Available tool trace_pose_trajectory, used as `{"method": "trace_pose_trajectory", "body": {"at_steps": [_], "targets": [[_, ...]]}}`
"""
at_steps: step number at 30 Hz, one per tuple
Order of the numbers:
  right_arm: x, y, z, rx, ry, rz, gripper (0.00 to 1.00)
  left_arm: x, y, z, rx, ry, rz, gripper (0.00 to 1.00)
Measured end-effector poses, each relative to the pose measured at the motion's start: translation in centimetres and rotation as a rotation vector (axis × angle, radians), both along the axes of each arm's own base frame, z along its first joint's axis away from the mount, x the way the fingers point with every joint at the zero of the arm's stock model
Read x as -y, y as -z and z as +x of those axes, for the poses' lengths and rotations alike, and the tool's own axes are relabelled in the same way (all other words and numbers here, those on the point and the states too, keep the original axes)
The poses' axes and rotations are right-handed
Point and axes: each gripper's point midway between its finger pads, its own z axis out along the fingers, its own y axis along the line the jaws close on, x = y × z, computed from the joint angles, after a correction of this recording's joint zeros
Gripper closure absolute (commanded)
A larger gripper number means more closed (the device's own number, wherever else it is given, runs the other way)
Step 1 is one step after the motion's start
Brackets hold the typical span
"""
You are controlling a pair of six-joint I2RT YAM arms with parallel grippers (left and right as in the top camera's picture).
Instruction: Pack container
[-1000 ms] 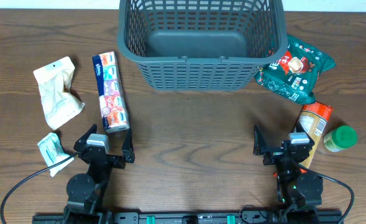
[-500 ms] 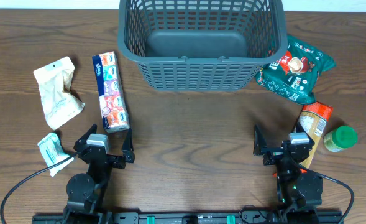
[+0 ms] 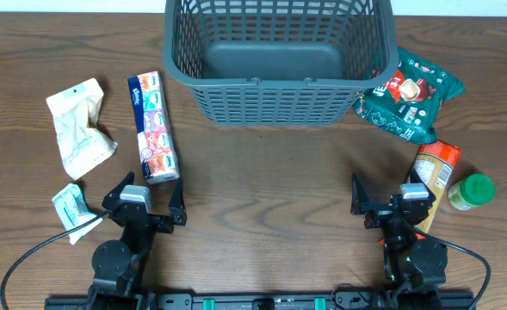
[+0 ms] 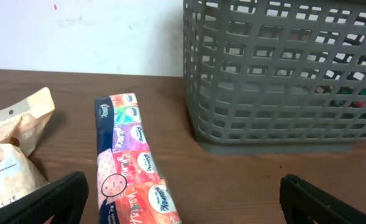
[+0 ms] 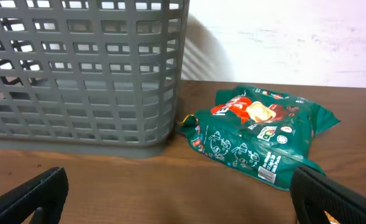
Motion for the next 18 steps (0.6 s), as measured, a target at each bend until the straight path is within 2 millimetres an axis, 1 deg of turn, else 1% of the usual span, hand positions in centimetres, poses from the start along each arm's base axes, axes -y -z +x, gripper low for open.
{"method": "trace_pose_trajectory", "body": {"at_steps": [8, 12, 14, 17, 18], "targets": [[0.0, 0.0, 0.0, 0.0, 0.001, 0.0, 0.01, 0.0, -0.1, 0.0, 0.004, 0.0, -0.002, 0.01], [-0.1, -0.1, 0.0, 0.005, -0.007, 0.006, 0.01, 0.0, -0.1, 0.0, -0.007, -0.005, -0.05, 0.01], [-0.4, -0.5, 0.0, 0.018, -0.023, 0.02, 0.01, -0.1, -0.2, -0.2, -0.038, -0.011, -0.071, 0.01], [-0.8, -0.5, 0.0, 0.016, -0.045, 0.052, 0.01, -0.6, -2.0, -0.4, -0.09, -0.043, -0.075, 0.02], [-1.0, -0.4, -0.1, 0.01, -0.053, 0.067, 0.01, -0.8, -3.6, -0.4, -0.103, -0.054, -0.07, 0.02]]}}
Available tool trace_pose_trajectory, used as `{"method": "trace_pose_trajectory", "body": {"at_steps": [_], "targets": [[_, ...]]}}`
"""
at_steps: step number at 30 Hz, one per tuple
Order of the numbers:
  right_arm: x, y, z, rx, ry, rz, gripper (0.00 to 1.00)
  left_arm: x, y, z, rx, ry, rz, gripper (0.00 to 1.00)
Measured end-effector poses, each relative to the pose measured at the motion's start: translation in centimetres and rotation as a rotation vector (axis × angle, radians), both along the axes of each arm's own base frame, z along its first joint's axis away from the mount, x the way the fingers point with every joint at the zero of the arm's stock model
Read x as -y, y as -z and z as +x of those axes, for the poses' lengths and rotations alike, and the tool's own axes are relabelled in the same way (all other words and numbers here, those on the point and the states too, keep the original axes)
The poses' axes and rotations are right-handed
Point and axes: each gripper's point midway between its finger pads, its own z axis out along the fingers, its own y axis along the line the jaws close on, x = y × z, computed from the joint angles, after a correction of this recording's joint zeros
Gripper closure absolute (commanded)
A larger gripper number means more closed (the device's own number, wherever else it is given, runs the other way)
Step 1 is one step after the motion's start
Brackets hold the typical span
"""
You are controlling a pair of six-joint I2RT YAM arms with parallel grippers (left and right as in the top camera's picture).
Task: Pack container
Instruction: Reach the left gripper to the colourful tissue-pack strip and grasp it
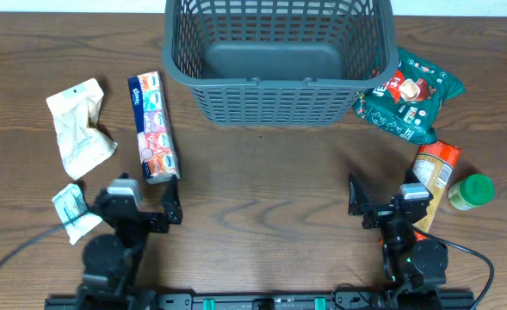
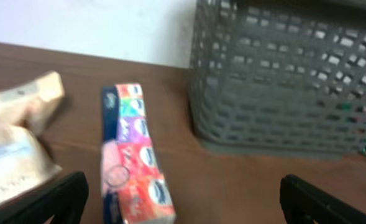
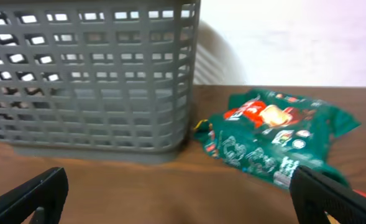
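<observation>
The grey slatted basket (image 1: 279, 56) stands at the table's back centre and holds nothing I can see. A colourful tissue pack (image 1: 152, 129) lies to its left, just ahead of my left gripper (image 1: 137, 208). That gripper is open; in the left wrist view the tissue pack (image 2: 133, 165) lies between its fingers (image 2: 52, 202), nearer the left one, and ahead of them. My right gripper (image 1: 387, 207) is open near the front right over bare wood. A green snack bag (image 3: 276, 140) lies ahead of it, beside the basket (image 3: 89, 74).
A beige pouch (image 1: 79, 129) and a small white packet (image 1: 71, 211) lie at the far left. An orange canister (image 1: 434, 170) and a green-lidded jar (image 1: 471, 191) sit right of the right gripper. Bare wood spans the middle front.
My left gripper has shifted a little to the left and its view is blurred. The right wrist view has turned slightly left. Both grippers stay open and no object has moved.
</observation>
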Motion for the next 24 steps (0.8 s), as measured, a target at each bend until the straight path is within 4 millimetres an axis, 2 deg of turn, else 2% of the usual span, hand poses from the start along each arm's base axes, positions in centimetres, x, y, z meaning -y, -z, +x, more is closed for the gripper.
{"method": "trace_pose_trajectory", "body": {"at_steps": [4, 6, 8, 12, 14, 20, 24], "targets": [[-0.5, 0.2, -0.1, -0.013, -0.025, 0.036, 0.01, -0.5, -5.5, 0.8, -0.066, -0.035, 0.024, 0.02], [-0.6, 0.3, -0.1, -0.016, -0.032, 0.046, 0.01, -0.6, -7.3, 1.8, -0.148, -0.051, 0.046, 0.02], [-0.7, 0.3, -0.1, -0.021, -0.036, 0.053, 0.01, -0.6, -8.2, 2.9, -0.256, -0.062, 0.073, 0.01], [-0.9, 1.1, 0.0, -0.055, -0.044, 0.056, 0.01, -0.4, -8.6, 4.9, -0.501, -0.066, 0.129, 0.02], [-1.1, 1.8, 0.1, -0.085, -0.057, 0.057, 0.01, -0.3, -8.0, 5.7, -0.624, -0.067, 0.157, 0.02], [-2.1, 3.2, 0.1, -0.152, -0.11, 0.062, 0.01, -0.1, -6.1, 8.3, -0.752, -0.074, 0.185, 0.02], [-2.6, 3.5, 0.0, -0.169, -0.137, 0.08, 0.01, -1.0, -5.1, 9.4, -0.778, -0.106, 0.18, 0.01]]}}
